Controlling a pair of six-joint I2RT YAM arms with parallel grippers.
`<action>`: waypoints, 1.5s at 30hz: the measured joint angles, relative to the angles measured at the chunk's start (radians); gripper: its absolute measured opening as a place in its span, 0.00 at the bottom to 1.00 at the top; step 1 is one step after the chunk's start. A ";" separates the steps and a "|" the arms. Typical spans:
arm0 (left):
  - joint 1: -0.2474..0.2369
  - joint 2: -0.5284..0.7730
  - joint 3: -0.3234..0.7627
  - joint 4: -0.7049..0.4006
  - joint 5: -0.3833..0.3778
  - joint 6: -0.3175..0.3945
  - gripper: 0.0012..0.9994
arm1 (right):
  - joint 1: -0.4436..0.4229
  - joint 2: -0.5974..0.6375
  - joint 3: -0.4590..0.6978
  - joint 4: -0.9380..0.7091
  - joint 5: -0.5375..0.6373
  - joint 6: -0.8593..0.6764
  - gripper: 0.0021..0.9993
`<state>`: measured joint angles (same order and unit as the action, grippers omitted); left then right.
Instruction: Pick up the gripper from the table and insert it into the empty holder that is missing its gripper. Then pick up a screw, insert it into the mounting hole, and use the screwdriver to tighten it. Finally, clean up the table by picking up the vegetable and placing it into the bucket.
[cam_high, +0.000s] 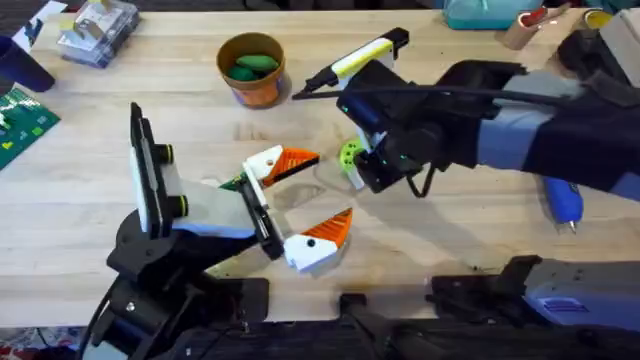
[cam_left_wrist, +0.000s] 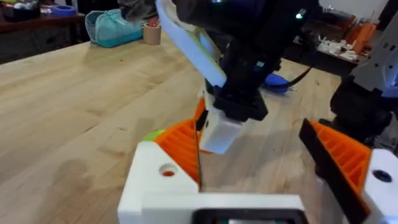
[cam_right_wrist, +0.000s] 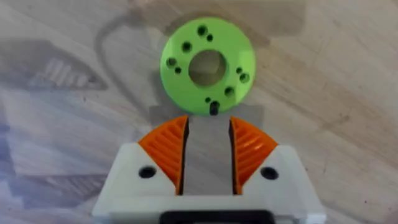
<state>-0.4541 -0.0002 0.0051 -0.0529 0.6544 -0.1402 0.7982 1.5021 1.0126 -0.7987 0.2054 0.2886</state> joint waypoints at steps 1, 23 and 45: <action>0.000 0.000 0.000 0.000 0.000 0.000 0.99 | 0.000 0.005 0.000 0.017 0.006 0.000 0.39; 0.000 0.000 0.000 0.000 0.000 0.000 0.99 | -0.025 0.074 0.000 0.073 0.026 -0.005 0.39; 0.000 0.000 0.000 0.000 0.000 0.000 0.99 | -0.025 0.090 0.000 0.072 0.003 -0.008 0.01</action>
<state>-0.4541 -0.0002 0.0051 -0.0531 0.6544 -0.1402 0.7731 1.5925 1.0126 -0.7269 0.2085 0.2805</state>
